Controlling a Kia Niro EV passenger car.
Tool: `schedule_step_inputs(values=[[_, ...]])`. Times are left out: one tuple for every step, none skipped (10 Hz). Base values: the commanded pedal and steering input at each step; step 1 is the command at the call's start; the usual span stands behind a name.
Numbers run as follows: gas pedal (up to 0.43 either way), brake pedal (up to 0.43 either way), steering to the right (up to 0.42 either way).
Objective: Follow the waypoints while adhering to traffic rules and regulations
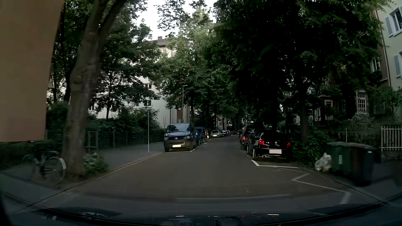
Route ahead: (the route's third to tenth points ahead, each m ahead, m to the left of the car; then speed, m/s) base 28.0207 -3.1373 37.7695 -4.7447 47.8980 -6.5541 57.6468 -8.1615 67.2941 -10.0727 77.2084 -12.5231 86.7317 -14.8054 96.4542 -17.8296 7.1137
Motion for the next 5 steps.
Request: schedule_step_inputs(values=[[0.079,0.0,0.023],[0.079,0.0,0.023],[0.087,0.0,0.023],[0.087,0.0,0.022],[0.087,0.0,0.019]])
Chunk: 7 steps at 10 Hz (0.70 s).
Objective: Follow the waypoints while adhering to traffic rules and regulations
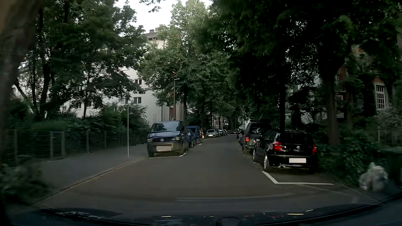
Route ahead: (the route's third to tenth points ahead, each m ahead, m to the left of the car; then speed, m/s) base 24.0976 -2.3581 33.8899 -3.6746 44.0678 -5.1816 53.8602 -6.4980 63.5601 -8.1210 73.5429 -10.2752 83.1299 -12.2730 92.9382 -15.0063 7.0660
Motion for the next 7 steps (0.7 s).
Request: schedule_step_inputs(values=[[0.087,0.0,0.017],[0.087,0.0,0.014],[0.087,0.0,0.012],[0.087,0.0,0.012],[0.087,0.0,0.011],[0.087,0.0,0.011],[0.087,0.0,0.01]])
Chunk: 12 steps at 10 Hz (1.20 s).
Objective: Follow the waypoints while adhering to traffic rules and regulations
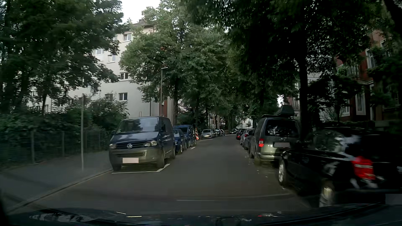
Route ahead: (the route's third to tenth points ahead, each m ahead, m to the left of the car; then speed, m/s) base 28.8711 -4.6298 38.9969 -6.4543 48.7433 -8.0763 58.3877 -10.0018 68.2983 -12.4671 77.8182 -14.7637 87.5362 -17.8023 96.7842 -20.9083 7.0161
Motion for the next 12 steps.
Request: schedule_step_inputs(values=[[0.087,0.0,0.01],[0.087,0.0,0.01],[0.087,0.0,0.009],[0.087,0.0,0.009],[0.087,0.0,0.009],[0.087,0.0,0.009],[0.087,0.0,0.009],[0.087,0.0,0.009],[0.087,0.0,0.009],[0.098,0.0,0.009],[0.098,0.0,0.01],[0.098,0.0,0.011]])
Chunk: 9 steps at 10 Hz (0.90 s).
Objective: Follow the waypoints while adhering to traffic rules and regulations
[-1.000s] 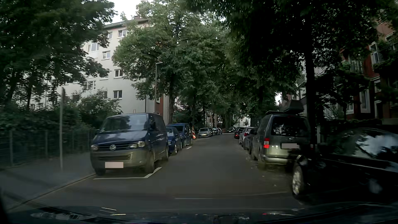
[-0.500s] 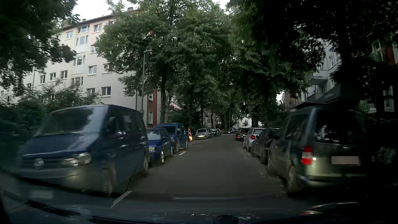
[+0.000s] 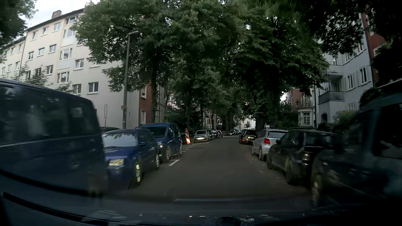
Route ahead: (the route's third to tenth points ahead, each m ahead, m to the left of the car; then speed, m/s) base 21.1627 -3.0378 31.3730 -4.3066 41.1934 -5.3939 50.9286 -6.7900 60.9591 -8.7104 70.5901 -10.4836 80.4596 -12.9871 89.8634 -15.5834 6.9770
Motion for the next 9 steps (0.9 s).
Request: schedule_step_inputs(values=[[0.098,0.0,0.014],[0.098,0.0,0.015],[0.098,0.0,0.015],[0.098,0.0,0.015],[0.098,0.0,0.016],[0.098,0.0,0.016],[0.098,0.0,0.016],[0.098,0.0,0.016],[0.11,0.0,0.016]])
